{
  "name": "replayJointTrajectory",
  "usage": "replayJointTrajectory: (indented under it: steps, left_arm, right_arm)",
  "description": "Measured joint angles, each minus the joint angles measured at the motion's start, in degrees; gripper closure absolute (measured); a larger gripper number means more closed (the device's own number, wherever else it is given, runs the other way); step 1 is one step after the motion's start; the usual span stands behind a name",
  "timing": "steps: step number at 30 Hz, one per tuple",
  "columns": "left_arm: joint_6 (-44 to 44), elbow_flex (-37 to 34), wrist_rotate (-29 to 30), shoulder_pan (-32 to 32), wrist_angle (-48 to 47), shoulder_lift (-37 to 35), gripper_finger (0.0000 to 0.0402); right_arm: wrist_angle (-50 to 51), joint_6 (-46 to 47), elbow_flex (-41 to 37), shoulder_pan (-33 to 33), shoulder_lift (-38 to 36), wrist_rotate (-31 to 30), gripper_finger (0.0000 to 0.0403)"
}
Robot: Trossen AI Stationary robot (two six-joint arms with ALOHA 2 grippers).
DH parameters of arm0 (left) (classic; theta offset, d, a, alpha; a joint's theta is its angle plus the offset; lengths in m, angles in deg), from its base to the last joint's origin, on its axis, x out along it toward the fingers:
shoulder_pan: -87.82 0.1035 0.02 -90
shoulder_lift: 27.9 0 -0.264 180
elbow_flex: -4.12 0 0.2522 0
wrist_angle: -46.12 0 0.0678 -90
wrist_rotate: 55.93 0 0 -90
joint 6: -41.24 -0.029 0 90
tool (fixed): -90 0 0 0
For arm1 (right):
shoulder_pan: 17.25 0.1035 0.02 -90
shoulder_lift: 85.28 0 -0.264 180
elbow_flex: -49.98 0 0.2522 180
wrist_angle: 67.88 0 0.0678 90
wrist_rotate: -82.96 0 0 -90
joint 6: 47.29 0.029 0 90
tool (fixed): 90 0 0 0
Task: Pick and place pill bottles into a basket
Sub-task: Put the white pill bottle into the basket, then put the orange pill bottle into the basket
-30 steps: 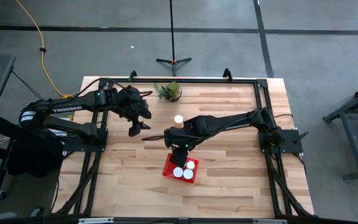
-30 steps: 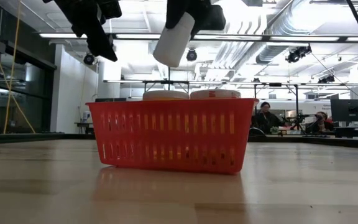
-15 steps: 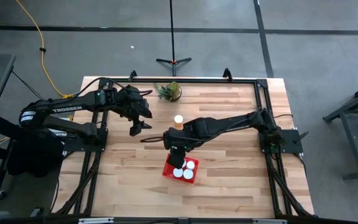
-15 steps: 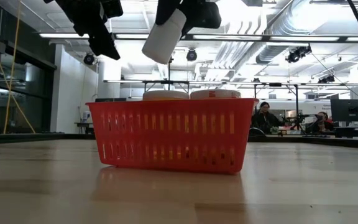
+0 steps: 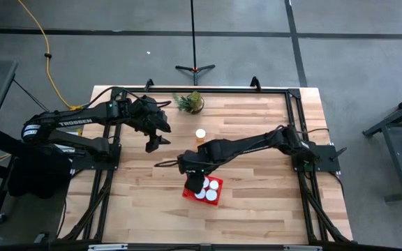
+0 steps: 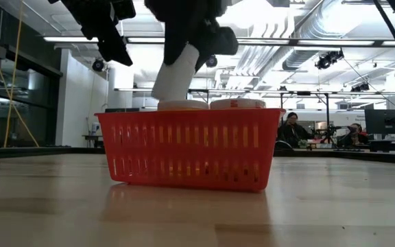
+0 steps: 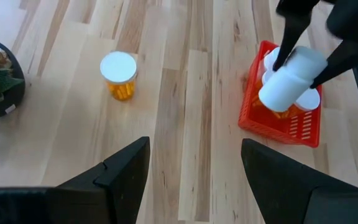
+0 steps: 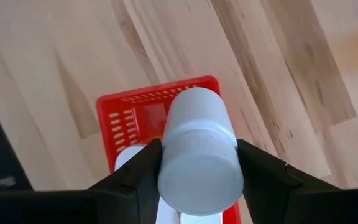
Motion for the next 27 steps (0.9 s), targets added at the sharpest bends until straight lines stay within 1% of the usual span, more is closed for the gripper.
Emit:
replayJointTrajectory:
  steps: [12,17,20,27]
  left_arm:
    - [-0.5,0.0,0.0,0.0,0.0,0.0,0.0115]
    - [-0.6,0.0,0.0,0.0,0.0,0.0,0.0115]
    - [-0.6,0.0,0.0,0.0,0.0,0.0,0.0115]
    - [-0.6,0.0,0.0,0.0,-0.1,0.0,0.0115]
  right_arm:
    - [-0.1,-1.0,0.0,0.0,5.5,4.6,0.0227]
    - [-0.7,-1.3,0.0,0.0,6.0,5.7,0.0227]
    - [-1.1,-1.7,0.4,-0.3,6.0,5.0,0.0213]
    - [-1.4,-3.0,1.0,-1.2,6.0,5.3,0.0169]
